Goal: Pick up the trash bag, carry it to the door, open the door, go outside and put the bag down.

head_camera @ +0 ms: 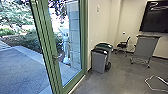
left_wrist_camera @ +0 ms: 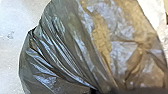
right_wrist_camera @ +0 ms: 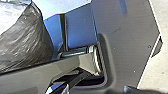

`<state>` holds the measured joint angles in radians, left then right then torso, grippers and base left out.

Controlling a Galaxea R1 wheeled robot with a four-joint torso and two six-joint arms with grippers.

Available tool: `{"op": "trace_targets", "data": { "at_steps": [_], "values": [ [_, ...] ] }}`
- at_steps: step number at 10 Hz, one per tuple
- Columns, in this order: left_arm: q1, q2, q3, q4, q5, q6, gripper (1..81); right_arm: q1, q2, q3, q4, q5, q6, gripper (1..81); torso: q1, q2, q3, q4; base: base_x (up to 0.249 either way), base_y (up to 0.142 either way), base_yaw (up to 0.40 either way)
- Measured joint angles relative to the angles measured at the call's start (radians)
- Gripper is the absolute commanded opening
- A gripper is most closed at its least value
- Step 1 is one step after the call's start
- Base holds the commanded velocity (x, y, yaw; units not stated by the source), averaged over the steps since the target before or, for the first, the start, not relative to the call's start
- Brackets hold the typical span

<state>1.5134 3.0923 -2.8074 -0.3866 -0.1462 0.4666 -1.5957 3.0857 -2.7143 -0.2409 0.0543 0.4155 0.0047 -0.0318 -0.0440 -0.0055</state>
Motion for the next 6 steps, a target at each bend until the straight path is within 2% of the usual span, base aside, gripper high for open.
{"op": "trace_targets", "data": {
  "at_steps": [6],
  "values": [
    [0.006,0.003,0.000,0.000,-0.008,0.000,1.0,-0.005,0.004,-0.009,-0.008,0.013,0.000,81.1,0.000,0.000,0.000,0.000,0.161,0.000,0.000]
  ]
}}
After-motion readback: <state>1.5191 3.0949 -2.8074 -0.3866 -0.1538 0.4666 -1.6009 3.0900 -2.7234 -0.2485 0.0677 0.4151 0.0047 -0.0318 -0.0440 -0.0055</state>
